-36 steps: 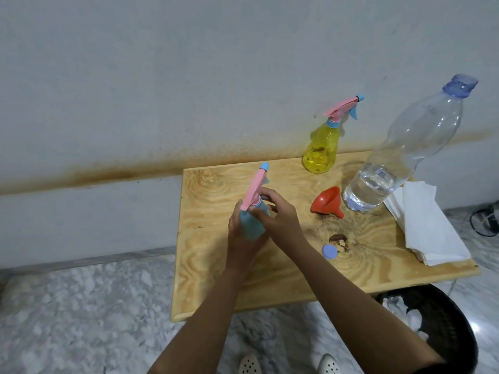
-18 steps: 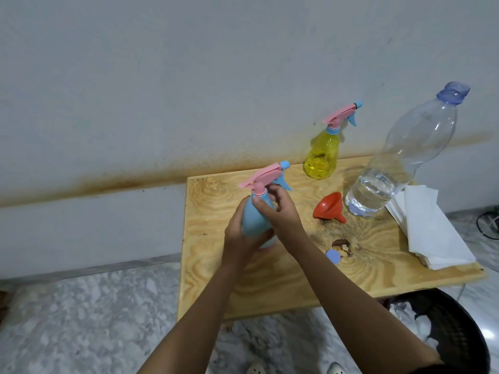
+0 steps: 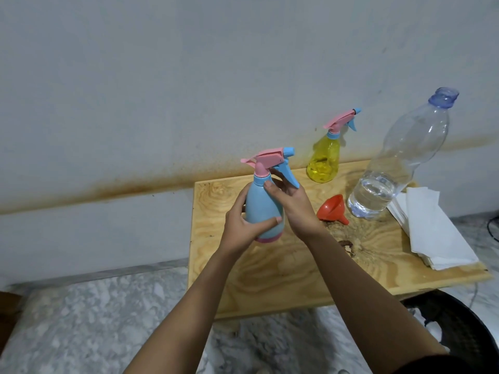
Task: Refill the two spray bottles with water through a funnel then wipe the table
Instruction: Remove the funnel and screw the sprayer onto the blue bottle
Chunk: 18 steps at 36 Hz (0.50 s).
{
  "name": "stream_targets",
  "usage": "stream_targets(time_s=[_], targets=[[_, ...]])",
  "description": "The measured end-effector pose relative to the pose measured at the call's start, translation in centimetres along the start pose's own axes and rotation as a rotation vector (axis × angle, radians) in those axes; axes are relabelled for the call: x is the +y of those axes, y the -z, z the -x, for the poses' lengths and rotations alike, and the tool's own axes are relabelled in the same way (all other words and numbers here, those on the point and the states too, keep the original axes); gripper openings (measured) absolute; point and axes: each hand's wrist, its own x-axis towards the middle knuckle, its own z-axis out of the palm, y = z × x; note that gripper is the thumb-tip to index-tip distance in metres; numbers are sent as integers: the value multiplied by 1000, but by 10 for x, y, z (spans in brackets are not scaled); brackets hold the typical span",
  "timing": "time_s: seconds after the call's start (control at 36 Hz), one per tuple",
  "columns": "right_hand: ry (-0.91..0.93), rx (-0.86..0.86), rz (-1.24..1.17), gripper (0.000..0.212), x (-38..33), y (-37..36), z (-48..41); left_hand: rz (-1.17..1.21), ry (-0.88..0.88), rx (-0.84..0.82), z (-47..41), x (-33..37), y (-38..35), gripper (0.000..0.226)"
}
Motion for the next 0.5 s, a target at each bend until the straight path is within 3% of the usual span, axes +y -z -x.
stream_targets(time_s=[0.22, 0.33, 0.5], targets=[[6, -63, 81, 26, -7, 7, 2, -6, -7, -36, 4, 4, 0, 82], [28, -57, 94, 49, -8, 8, 3, -28, 3, -60, 5, 4, 0, 85], [29, -26, 130, 26, -9, 15, 0, -1, 3, -146, 9, 6, -1, 95]])
